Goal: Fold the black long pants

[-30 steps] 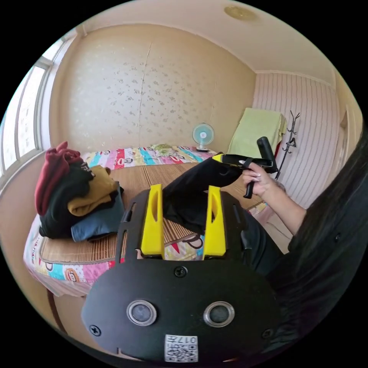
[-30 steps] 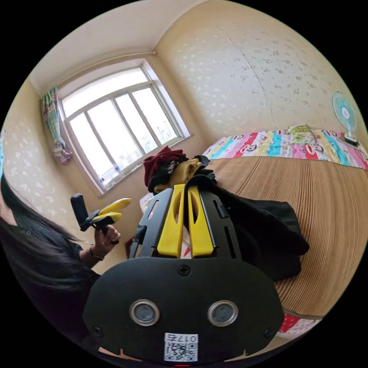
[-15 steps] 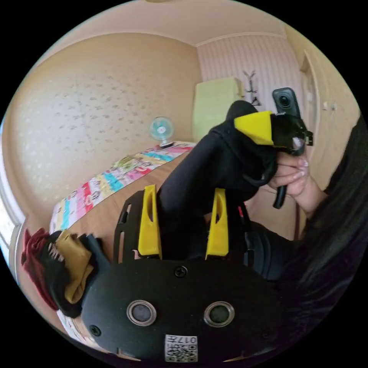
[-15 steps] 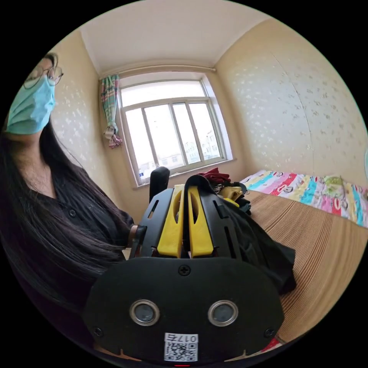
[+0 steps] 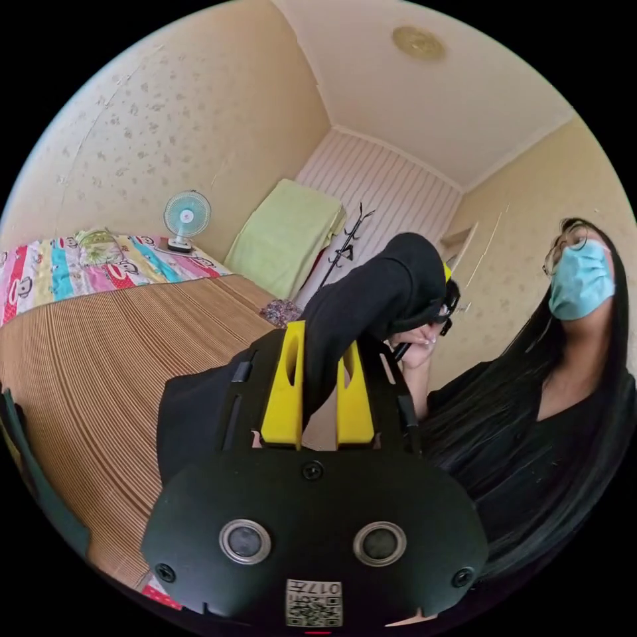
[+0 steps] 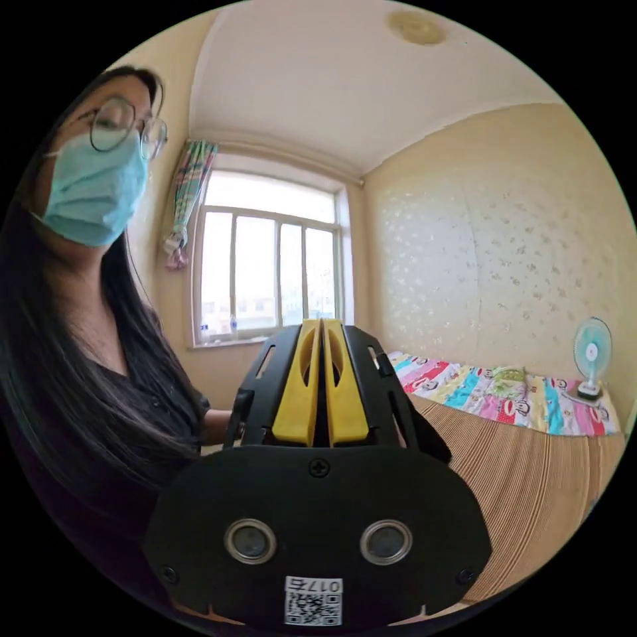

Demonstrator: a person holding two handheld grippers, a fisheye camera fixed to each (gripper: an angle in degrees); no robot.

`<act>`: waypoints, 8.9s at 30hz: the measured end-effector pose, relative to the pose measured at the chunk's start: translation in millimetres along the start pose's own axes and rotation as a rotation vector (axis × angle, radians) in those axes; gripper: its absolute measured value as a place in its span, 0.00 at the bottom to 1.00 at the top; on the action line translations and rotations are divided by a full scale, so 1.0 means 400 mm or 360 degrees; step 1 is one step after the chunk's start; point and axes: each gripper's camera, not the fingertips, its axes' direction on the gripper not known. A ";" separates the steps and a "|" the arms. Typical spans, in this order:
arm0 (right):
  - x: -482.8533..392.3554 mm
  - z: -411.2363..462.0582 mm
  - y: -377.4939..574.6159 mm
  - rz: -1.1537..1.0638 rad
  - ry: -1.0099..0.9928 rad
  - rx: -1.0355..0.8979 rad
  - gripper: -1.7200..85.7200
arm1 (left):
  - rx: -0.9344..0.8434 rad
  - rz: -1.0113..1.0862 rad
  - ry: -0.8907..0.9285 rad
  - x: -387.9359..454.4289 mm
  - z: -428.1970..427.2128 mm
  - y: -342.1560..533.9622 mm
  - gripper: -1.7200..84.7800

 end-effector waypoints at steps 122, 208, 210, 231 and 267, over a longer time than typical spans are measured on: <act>0.617 0.489 0.888 0.1372 0.0569 -0.1069 0.12 | -0.0751 -0.0764 -0.0324 -0.766 0.515 0.497 0.02; -0.307 1.073 0.718 0.0843 -0.1254 -0.1329 0.04 | 0.0125 -0.0568 -0.1074 0.515 -0.614 0.432 0.01; -0.316 1.005 0.801 0.0945 -0.1138 -0.1409 0.05 | 0.0052 -0.0595 -0.1143 0.503 -0.617 0.460 0.01; -0.025 0.309 0.808 0.1098 0.0272 -0.1140 0.05 | -0.0972 -0.0475 -0.0777 -0.132 -0.051 0.436 0.06; 0.078 0.070 0.596 0.1452 0.0539 -0.0777 0.07 | -0.0654 -0.0727 -0.0817 -0.049 -0.332 0.672 0.11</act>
